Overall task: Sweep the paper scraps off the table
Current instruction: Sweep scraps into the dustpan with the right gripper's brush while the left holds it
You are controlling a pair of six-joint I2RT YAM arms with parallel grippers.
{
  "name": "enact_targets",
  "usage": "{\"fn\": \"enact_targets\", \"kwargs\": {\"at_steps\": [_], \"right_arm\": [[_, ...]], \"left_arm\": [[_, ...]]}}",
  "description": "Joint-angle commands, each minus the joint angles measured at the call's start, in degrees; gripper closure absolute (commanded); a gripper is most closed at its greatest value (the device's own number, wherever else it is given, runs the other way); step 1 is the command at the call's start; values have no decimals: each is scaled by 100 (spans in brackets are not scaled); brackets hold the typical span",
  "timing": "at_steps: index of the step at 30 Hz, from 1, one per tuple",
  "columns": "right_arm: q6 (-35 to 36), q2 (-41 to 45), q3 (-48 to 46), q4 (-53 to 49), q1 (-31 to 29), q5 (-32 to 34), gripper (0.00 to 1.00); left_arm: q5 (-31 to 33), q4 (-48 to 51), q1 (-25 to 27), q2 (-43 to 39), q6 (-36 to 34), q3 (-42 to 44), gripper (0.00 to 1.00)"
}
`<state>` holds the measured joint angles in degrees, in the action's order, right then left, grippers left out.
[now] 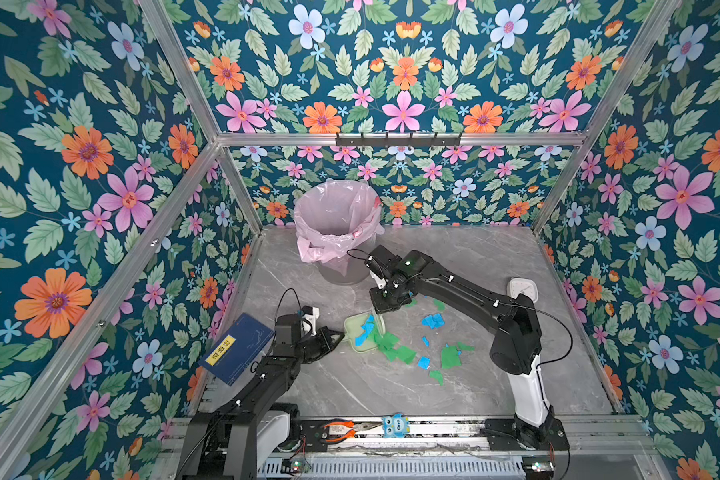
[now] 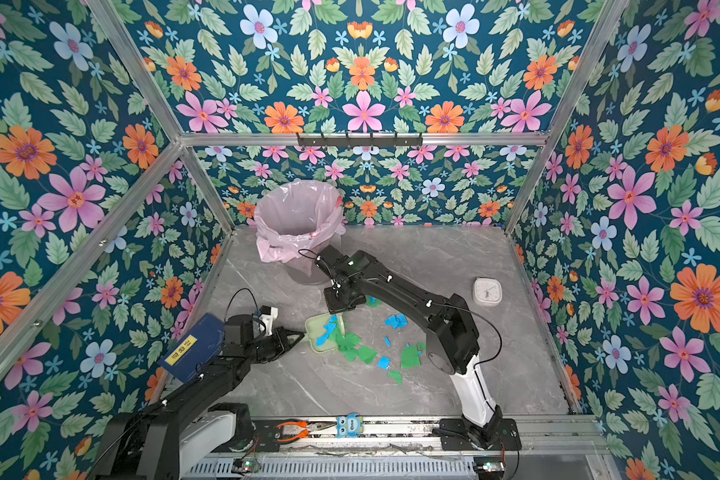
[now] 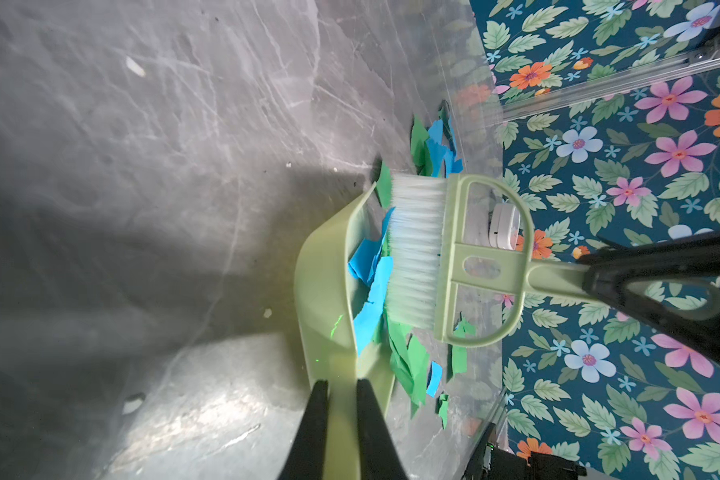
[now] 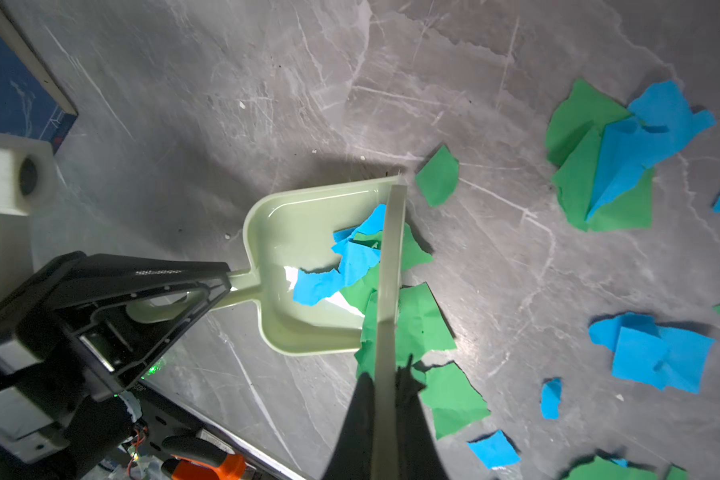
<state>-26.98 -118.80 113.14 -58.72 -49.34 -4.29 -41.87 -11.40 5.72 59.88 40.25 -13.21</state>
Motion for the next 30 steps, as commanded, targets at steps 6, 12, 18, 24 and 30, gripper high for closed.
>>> {"fn": "enact_targets", "kwargs": {"at_steps": [6,12,18,24,30], "right_arm": [[139,119,287,-167,51,134,100],[158,226,305,-105,138,-123,100],[179,344,434,-307,214,205,100],[284,490,283,-537,551,834,100],[363,507,19,-586,656,1282,100]], "left_arm": [[-104,-1105,0,43,494,47,100],[-370,-2172,0,332,1033,120,100],[-330,-2087,0,433,931,21,100],[-321,-2159,0,775,805,88,100],[-400,-2943,0,1323,1011,223,100]]}}
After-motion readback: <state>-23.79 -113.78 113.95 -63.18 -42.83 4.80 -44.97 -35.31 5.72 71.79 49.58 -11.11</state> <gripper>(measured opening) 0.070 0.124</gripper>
